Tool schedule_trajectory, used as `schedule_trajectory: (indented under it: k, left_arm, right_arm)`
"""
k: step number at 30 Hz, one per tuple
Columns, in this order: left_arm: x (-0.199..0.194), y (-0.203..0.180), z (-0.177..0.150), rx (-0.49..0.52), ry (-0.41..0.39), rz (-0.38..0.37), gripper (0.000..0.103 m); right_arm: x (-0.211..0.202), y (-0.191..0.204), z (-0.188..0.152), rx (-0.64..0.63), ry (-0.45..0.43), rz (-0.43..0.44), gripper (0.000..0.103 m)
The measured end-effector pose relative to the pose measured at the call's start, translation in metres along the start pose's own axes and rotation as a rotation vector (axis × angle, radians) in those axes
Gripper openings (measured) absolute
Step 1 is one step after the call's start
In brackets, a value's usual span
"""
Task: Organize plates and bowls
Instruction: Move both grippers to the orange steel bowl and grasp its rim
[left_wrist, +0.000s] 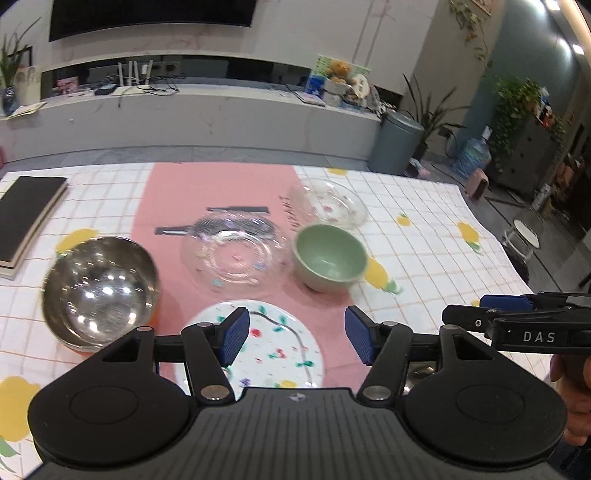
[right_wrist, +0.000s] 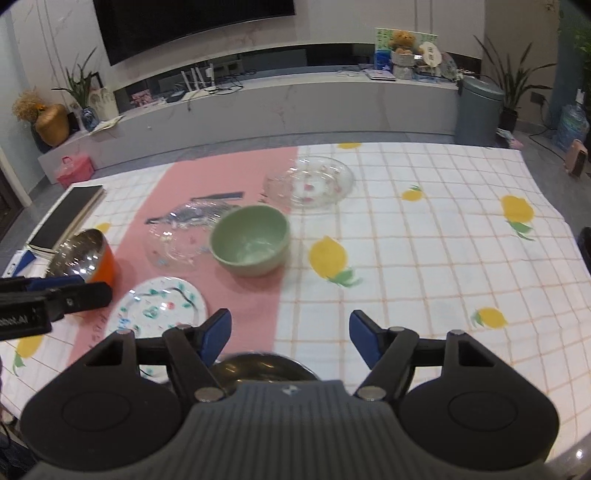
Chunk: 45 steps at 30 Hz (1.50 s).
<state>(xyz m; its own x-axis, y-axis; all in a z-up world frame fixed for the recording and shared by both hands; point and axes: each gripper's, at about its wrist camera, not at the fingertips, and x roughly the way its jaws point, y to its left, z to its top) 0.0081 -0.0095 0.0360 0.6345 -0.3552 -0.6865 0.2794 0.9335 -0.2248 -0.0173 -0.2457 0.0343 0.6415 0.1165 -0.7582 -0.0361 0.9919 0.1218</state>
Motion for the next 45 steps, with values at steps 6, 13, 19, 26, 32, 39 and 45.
schedule_trajectory:
  k: [6, 13, 19, 26, 32, 39, 45]
  left_arm:
    - [-0.005, 0.038, 0.016, -0.06, 0.005, 0.043, 0.07]
    - [-0.013, 0.089, 0.022, -0.073, -0.058, 0.189, 0.07]
    - [-0.019, 0.134, 0.017, -0.106, -0.067, 0.236, 0.07]
    - [-0.006, 0.183, 0.022, -0.248, 0.058, 0.293, 0.064]
    - [0.01, 0.192, 0.025, -0.235, 0.135, 0.252, 0.064]
    - [0.029, 0.203, 0.022, -0.241, 0.202, 0.251, 0.064]
    - [0.037, 0.202, 0.019, -0.247, 0.233, 0.237, 0.064]
  right_arm:
    - [0.011, 0.047, 0.028, -0.055, -0.009, 0.047, 0.07]
    - [0.031, 0.11, 0.054, -0.117, -0.004, 0.119, 0.073]
    - [0.063, 0.147, 0.07, -0.114, 0.042, 0.168, 0.075]
    - [0.107, 0.178, 0.077, -0.092, 0.143, 0.205, 0.073]
    - [0.143, 0.196, 0.082, -0.112, 0.2, 0.175, 0.073]
    - [0.171, 0.21, 0.08, -0.118, 0.248, 0.169, 0.067]
    - [0.186, 0.216, 0.07, -0.092, 0.297, 0.19, 0.066]
